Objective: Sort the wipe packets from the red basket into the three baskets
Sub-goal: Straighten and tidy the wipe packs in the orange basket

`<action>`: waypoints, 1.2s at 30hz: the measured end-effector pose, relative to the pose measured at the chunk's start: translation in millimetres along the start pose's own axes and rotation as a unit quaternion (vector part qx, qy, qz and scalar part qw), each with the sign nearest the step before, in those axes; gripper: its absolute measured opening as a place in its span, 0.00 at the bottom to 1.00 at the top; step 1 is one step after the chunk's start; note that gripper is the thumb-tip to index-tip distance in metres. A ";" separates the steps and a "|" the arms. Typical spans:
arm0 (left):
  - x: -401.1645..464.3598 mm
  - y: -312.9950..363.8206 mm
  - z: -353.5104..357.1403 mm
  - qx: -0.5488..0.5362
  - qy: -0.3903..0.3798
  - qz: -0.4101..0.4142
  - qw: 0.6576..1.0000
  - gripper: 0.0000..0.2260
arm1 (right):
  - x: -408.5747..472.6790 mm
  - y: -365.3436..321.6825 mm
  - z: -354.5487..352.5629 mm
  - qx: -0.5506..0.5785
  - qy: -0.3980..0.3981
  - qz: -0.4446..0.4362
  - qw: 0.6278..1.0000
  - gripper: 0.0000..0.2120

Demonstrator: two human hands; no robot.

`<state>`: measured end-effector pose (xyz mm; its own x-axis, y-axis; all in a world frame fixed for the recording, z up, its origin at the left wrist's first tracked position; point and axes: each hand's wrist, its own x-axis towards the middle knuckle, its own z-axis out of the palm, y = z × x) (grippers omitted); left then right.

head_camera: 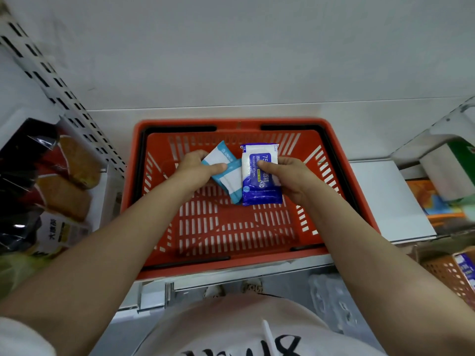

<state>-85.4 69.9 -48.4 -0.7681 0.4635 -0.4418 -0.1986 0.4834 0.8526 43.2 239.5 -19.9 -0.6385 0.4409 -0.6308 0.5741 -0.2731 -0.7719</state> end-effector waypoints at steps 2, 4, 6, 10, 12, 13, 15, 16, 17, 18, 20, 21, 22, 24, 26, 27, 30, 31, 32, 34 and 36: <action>-6.4 6.0 3.5 -0.048 0.001 0.011 0.999 0.14 | -6.0 -0.8 6.8 0.029 0.025 0.004 0.999 0.11; -12.8 11.1 5.5 -0.098 0.023 0.016 0.995 0.14 | -11.3 -0.5 11.5 0.059 0.050 0.011 0.997 0.14; -17.3 13.9 6.5 -0.178 0.024 0.003 0.984 0.11 | -18.3 0.3 15.1 0.119 0.051 0.008 0.992 0.14; -29.1 24.4 8.3 -0.273 -0.019 -0.018 0.962 0.06 | -35.8 3.0 15.5 0.191 0.051 -0.041 0.979 0.11; -38.3 31.5 9.7 -0.300 -0.026 -0.021 0.953 0.05 | -45.9 3.5 10.6 0.177 0.063 -0.083 0.979 0.10; -43.3 35.7 10.1 -0.309 -0.019 -0.019 0.951 0.04 | -50.4 3.3 6.6 0.154 0.073 -0.108 0.979 0.11; -53.7 43.7 12.9 -0.307 -0.003 -0.005 0.952 0.05 | -63.3 2.3 -5.4 0.088 0.088 -0.162 0.979 0.12; -59.6 48.3 16.3 -0.304 -0.001 0.001 0.953 0.07 | -72.2 1.7 -12.0 0.056 0.089 -0.186 0.977 0.11; -66.5 54.1 21.8 -0.308 -0.004 0.003 0.951 0.08 | -80.5 1.6 -18.6 0.031 0.089 -0.203 0.975 0.11; -74.4 60.0 30.8 -0.314 -0.019 0.004 0.949 0.09 | -91.0 2.3 -25.7 0.011 0.089 -0.214 0.973 0.10; -95.2 71.7 56.5 -0.317 -0.073 -0.003 0.945 0.12 | -112.1 7.4 -42.5 -0.007 0.098 -0.235 0.967 0.08; -109.5 78.1 72.3 -0.307 -0.109 -0.009 0.945 0.12 | -121.6 12.2 -53.5 -0.004 0.112 -0.249 0.962 0.06; -123.1 82.5 89.1 -0.291 -0.148 -0.006 0.945 0.13 | -132.4 17.5 -66.3 0.001 0.132 -0.259 0.957 0.06; -149.9 87.6 125.8 -0.267 -0.208 0.021 0.941 0.11 | -155.4 30.9 -98.3 0.016 0.181 -0.265 0.947 0.09; -174.7 88.2 164.5 -0.272 -0.231 0.043 0.933 0.10 | -182.3 48.5 -137.1 0.055 0.218 -0.268 0.937 0.10; -186.8 87.1 185.7 -0.274 -0.230 0.048 0.933 0.10 | -196.7 59.8 -158.6 0.076 0.234 -0.271 0.931 0.10; -222.9 76.5 255.2 -0.271 -0.205 0.041 0.939 0.09 | -236.2 106.3 -226.7 0.112 0.271 -0.273 0.916 0.11; -236.0 70.2 280.0 -0.276 -0.200 0.033 0.940 0.08 | -248.2 125.4 -248.9 0.122 0.279 -0.267 0.914 0.11; -248.5 62.6 303.6 -0.279 -0.197 0.023 0.940 0.07 | -259.0 145.5 -270.3 0.133 0.286 -0.257 0.913 0.10; -273.5 45.9 351.3 -0.274 -0.197 0.001 0.941 0.04 | -282.4 187.3 -309.0 0.161 0.296 -0.231 0.913 0.09; -297.2 29.9 395.1 -0.269 -0.204 -0.019 0.941 0.07 | -302.5 227.4 -341.0 0.191 0.301 -0.213 0.910 0.07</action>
<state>377.4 240.0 -2.0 -0.4780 0.7537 -0.4510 -0.5847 0.1101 0.8038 541.7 335.7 22.2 -0.2987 0.9335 -0.1985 0.0462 -0.1936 -0.9800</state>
